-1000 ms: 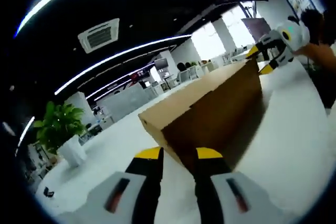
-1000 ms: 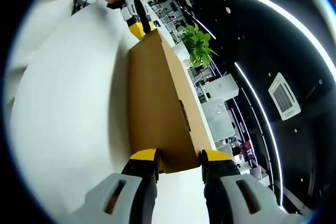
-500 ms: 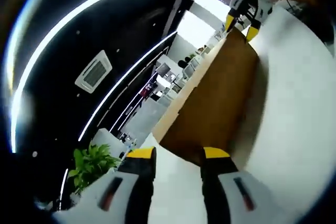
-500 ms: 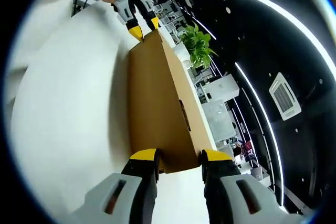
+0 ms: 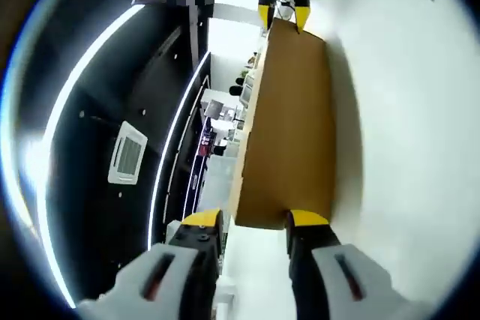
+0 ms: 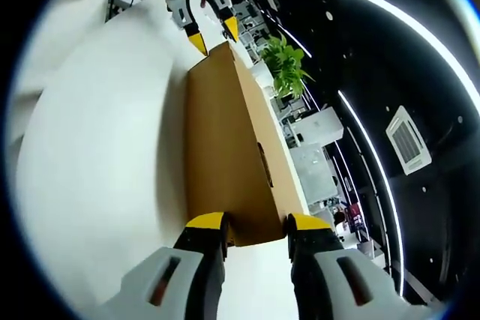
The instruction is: Operate the shoe box by opening the lid, removing the specified soft item, and placing it in the target area until the item is outside and the box remains undamaged.
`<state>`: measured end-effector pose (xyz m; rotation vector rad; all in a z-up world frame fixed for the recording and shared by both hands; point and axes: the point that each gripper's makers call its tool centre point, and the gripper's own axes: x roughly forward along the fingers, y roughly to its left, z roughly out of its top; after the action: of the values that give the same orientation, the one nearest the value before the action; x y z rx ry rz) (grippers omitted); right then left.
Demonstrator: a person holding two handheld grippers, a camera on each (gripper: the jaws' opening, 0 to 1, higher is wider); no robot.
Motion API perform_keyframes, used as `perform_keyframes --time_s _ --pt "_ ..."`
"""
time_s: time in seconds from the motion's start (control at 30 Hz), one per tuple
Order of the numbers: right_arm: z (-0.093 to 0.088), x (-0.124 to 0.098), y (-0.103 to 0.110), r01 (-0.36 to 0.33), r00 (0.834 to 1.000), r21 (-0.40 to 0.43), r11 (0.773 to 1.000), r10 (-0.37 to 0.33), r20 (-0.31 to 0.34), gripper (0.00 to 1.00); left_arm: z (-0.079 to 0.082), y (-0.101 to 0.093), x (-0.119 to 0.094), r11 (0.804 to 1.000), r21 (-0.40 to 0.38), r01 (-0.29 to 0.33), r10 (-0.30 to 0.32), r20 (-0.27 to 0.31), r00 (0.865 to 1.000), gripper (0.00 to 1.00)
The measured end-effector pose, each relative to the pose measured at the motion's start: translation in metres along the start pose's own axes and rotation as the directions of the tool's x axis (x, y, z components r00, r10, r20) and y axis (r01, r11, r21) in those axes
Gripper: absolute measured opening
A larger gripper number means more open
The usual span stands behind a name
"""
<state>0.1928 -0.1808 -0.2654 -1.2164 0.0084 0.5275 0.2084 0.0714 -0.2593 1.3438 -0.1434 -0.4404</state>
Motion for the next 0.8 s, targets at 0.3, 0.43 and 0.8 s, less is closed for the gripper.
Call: perform_keyframes --time_s 0.3,0.43,0.8 --pt "0.0007 -0.0006 0.0002 0.004 1.0 -0.007 1.0 -0.004 -0.002 0.31 0.0036 0.0007 0.0041 0.998 0.051 0.038 -0.039 0.012 0.999 0.36" --pt "0.0011 -0.0009 0.0004 0.012 1.0 -0.021 1.0 -0.012 0.002 0.31 0.0035 -0.0037 0.0051 0.995 0.071 0.065 -0.066 0.01 0.998 0.29" --pt "0.0065 -0.0009 0.0033 0.042 0.999 -0.221 0.974 -0.041 0.007 0.28 0.0025 -0.005 0.006 0.994 0.058 0.087 -0.089 0.024 0.996 0.29"
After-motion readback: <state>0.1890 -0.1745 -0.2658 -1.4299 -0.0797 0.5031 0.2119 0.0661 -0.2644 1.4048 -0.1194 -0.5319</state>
